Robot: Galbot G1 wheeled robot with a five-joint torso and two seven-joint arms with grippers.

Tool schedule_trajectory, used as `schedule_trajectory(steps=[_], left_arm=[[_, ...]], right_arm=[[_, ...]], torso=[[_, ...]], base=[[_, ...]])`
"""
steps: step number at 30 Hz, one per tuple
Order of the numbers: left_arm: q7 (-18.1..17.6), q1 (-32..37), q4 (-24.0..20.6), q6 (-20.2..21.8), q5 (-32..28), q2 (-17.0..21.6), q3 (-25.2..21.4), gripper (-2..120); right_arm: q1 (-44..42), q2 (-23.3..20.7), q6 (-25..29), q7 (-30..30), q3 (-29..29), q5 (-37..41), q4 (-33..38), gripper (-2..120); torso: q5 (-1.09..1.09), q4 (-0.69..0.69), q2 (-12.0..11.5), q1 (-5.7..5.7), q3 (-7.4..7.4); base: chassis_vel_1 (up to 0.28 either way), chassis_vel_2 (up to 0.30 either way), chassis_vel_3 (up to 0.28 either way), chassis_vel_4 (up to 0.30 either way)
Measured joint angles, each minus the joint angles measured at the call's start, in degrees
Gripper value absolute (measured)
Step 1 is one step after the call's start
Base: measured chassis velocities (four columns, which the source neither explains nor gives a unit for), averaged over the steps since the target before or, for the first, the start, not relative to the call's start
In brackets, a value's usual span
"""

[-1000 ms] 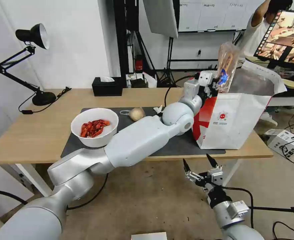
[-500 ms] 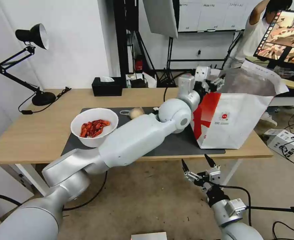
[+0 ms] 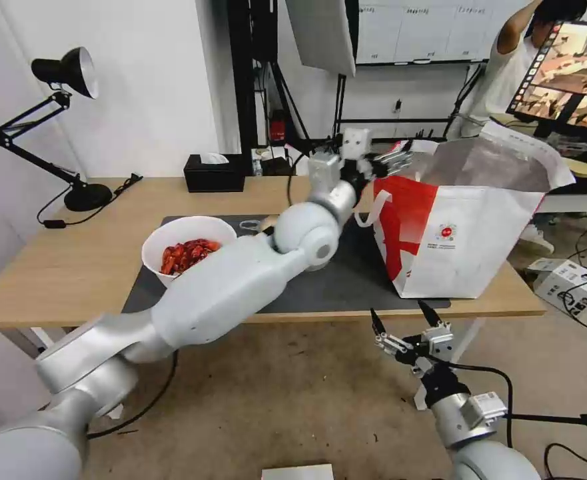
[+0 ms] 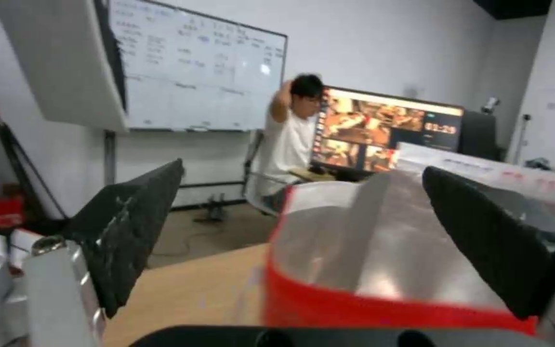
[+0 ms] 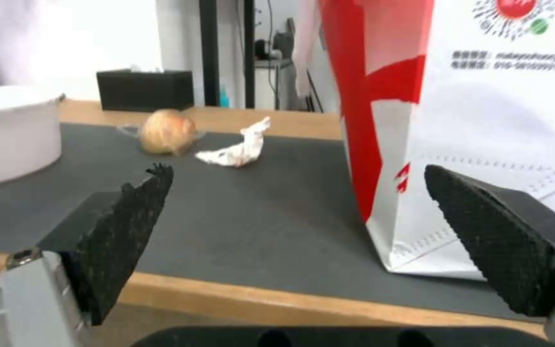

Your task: Pick up the trash from the table and place it into the takeout bag.

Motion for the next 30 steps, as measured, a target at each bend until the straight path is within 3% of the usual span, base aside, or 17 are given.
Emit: schedule_trajectory(steps=[6, 9, 16, 21, 24, 25, 28, 30], left_arm=[[2.09, 4.8, -2.71, -1.97, 7.32, 5.67, -2.85, 100], [4.56, 11.25, -7.07, -1.87, 9.97, 10.37, -8.0, 100], [7.25, 24.82, -13.02, -0.53, 12.74, 15.77, -17.34, 100], [9.14, 31.96, -15.4, -0.56, 15.31, 17.17, -23.6, 100], [10.21, 42.8, -18.58, -1.56, 18.15, 17.7, -31.85, 100], [10.21, 42.8, -18.58, -1.56, 18.15, 17.7, -31.85, 100], [11.36, 52.28, -21.08, -3.47, 21.73, 17.02, -38.34, 100], [11.58, 53.73, -21.64, -3.62, 22.18, 16.66, -39.51, 100]], right_arm=[[-0.01, -0.16, 0.8, 0.01, 0.06, 0.48, 0.04, 100], [-0.04, -0.03, 0.86, -0.01, -0.17, 0.44, 0.05, 100], [0.0, 0.69, 1.04, -0.07, -0.55, 0.35, -0.35, 100], [0.07, 0.67, 1.05, -0.11, -0.64, 0.32, -0.35, 100], [0.07, 0.57, 1.1, -0.15, -0.61, 0.31, -0.49, 100], [0.07, 0.57, 1.1, -0.15, -0.61, 0.31, -0.49, 100], [0.05, 0.81, 1.32, -0.18, -0.54, 0.3, -0.58, 100], [0.06, 0.91, 1.36, -0.19, -0.57, 0.29, -0.58, 100]], torso=[[0.0, 0.0, 0.0, 0.01, 0.0], [0.0, 0.0, 0.0, 0.0, 0.0], [0.01, 0.01, 0.0, 0.0, 0.0], [0.01, 0.0, 0.01, 0.0, 0.0], [0.01, 0.01, 0.0, 0.0, 0.0], [0.01, 0.01, 0.0, 0.0, 0.0], [0.01, 0.01, 0.0, 0.0, -0.01], [0.01, 0.0, 0.01, -0.01, -0.01]], base=[[0.0, 0.0, 0.0, 0.0], [0.0, 0.0, 0.0, 0.0], [0.0, 0.0, 0.0, 0.0], [0.0, 0.0, 0.0, 0.0], [0.0, 0.0, 0.0, 0.0], [0.0, 0.0, 0.0, 0.0], [0.0, 0.0, 0.0, 0.0], [0.0, 0.0, 0.0, 0.0]])
